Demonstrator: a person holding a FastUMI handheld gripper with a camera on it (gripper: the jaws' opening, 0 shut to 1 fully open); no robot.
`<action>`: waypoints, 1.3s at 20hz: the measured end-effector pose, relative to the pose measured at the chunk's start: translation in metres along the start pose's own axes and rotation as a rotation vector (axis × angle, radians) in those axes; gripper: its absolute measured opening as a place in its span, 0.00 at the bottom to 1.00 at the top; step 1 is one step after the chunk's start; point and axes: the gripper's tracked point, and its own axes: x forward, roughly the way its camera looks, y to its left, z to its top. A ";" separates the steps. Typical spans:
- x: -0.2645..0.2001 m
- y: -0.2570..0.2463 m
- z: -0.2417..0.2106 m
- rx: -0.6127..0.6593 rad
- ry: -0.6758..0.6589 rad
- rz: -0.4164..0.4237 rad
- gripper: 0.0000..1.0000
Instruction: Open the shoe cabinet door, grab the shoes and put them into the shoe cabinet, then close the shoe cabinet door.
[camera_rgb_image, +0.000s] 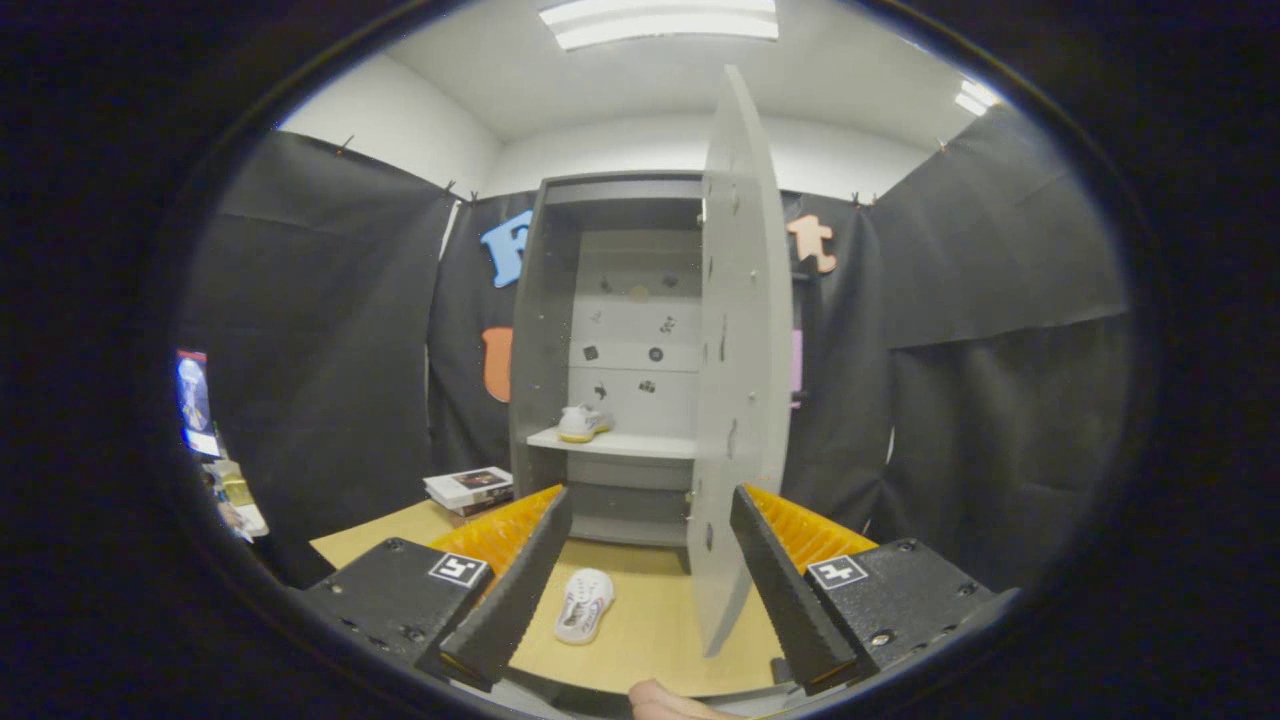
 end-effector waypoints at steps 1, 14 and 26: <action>0.010 0.007 -0.014 0.011 0.019 0.017 1.00; 0.158 0.094 -0.236 0.134 0.549 0.132 1.00; 0.202 0.102 -0.342 0.291 0.728 0.040 0.78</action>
